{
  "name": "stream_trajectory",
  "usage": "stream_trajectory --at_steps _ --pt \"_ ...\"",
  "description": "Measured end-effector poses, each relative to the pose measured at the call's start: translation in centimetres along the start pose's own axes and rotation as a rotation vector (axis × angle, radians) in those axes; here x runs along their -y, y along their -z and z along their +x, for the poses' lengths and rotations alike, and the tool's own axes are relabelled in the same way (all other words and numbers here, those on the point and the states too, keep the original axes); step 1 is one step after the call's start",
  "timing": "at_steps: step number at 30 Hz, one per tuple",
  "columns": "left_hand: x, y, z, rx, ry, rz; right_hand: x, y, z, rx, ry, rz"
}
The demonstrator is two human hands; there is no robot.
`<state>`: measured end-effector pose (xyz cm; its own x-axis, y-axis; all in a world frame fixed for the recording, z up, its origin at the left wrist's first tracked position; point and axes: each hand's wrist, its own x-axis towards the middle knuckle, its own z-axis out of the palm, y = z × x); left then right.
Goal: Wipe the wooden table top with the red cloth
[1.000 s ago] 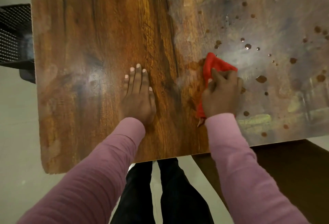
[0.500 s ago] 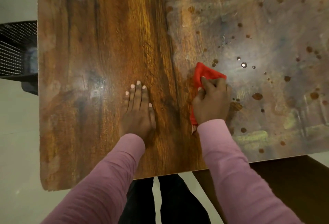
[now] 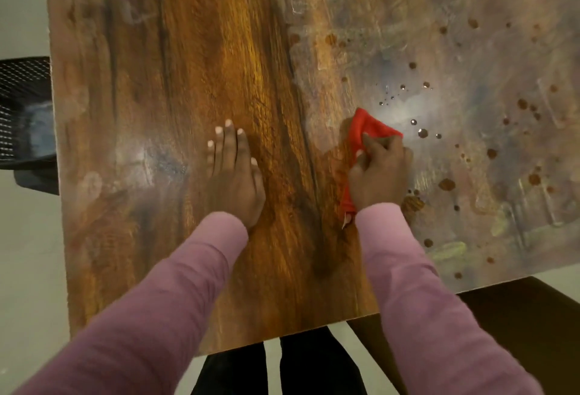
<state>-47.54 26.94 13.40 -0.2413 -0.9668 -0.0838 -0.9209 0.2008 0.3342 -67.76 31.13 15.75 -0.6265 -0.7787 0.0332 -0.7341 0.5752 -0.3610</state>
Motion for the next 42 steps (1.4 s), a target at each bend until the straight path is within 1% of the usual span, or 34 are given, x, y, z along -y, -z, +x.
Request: stream_trajectory --at_steps 1,2,3,6,7,8,9,10,11,13,14,15,16,17,18,20,21,22,23,24,28,29,30,31,34,36,37,38,39,40,42 --pt "0.0 0.1 1.6 -0.012 -0.007 0.003 0.8 -0.2 0.4 -0.006 -0.053 -0.005" --pt "-0.1 0.2 3.0 -0.022 -0.016 0.007 1.9 -0.5 0.2 0.001 -0.049 0.005" --pt "-0.2 0.2 4.3 -0.028 -0.024 0.013 3.1 -0.9 -0.5 0.019 0.014 0.025" --pt "-0.5 0.3 7.5 -0.033 -0.047 0.061 5.5 -2.6 -4.0 0.101 0.373 0.097" --pt "-0.5 0.2 8.1 -0.025 -0.054 0.079 5.3 -2.7 -4.4 0.129 0.466 0.099" --pt "-0.4 0.1 8.5 -0.010 -0.063 0.094 4.8 -2.6 -3.9 0.136 0.510 0.091" --pt "-0.3 0.0 8.6 0.009 -0.073 0.105 3.8 -2.5 -2.9 0.110 0.493 0.068" --pt "-0.2 -0.2 8.6 0.028 -0.082 0.111 2.8 -2.1 -1.7 0.062 0.409 0.035" --pt "-0.1 -0.3 8.6 0.040 -0.088 0.108 1.8 -1.7 -0.3 0.015 0.278 0.004" --pt "-0.1 -0.5 8.6 0.047 -0.097 0.095 0.8 -0.8 3.0 -0.027 0.013 -0.012" --pt "-0.2 -0.5 8.6 0.052 -0.099 0.091 1.0 -0.8 4.1 -0.043 -0.072 0.002" --pt "-0.3 -0.6 8.6 0.054 -0.100 0.087 1.9 -1.1 4.7 -0.051 -0.116 0.008" --pt "-0.4 -0.6 8.6 0.054 -0.098 0.082 3.4 -1.5 4.5 -0.042 -0.117 0.010" --pt "-0.5 -0.7 8.6 0.051 -0.095 0.078 5.0 -2.1 4.0 -0.031 -0.065 0.024" --pt "-0.5 -0.7 8.6 0.043 -0.092 0.073 6.7 -2.8 3.0 -0.022 0.034 0.052" --pt "-0.5 -0.7 8.8 0.032 -0.079 0.061 8.7 -3.9 0.6 0.048 0.265 0.102" --pt "-0.4 -0.6 8.9 0.027 -0.071 0.052 8.6 -4.0 0.1 0.092 0.356 0.115" --pt "-0.4 -0.5 9.0 0.021 -0.064 0.038 7.9 -3.8 0.4 0.116 0.405 0.114" --pt "-0.3 -0.3 9.3 0.013 -0.056 0.022 6.8 -3.4 1.5 0.100 0.405 0.097" --pt "-0.3 0.0 9.7 0.005 -0.048 0.009 5.5 -3.0 2.9 0.064 0.357 0.069" --pt "-0.5 0.9 13.8 -0.057 -0.061 -0.002 2.7 -1.5 9.1 -0.023 -0.073 0.011" --pt "-0.6 1.0 15.0 -0.061 -0.059 -0.003 3.2 -1.6 9.6 -0.041 -0.133 0.007" --pt "-0.7 0.9 16.0 -0.056 -0.052 -0.001 4.2 -1.9 9.5 -0.049 -0.149 0.010" --pt "-0.7 0.7 16.7 -0.049 -0.045 0.004 5.5 -2.5 9.0 -0.043 -0.111 0.022" --pt "-0.6 0.1 17.1 -0.063 -0.059 0.011 9.4 -4.6 5.9 0.034 0.179 0.135" --pt "-0.6 0.2 16.9 -0.079 -0.072 -0.028 10.0 -4.9 5.0 0.109 0.366 0.190" --pt "-0.6 0.3 16.8 -0.079 -0.073 -0.042 9.7 -4.7 5.5 0.124 0.423 0.178" --pt "-0.6 0.4 16.8 -0.077 -0.076 -0.046 9.0 -4.4 6.5 0.112 0.437 0.137" --pt "-0.6 0.4 16.9 -0.074 -0.078 -0.045 8.1 -4.2 7.8 0.075 0.393 0.089" --pt "-0.6 0.4 16.9 -0.069 -0.078 -0.042 7.3 -3.9 9.5 0.030 0.292 0.053" --pt "-0.5 0.3 16.8 -0.062 -0.081 -0.037 6.6 -3.3 13.2 -0.030 0.006 0.050"
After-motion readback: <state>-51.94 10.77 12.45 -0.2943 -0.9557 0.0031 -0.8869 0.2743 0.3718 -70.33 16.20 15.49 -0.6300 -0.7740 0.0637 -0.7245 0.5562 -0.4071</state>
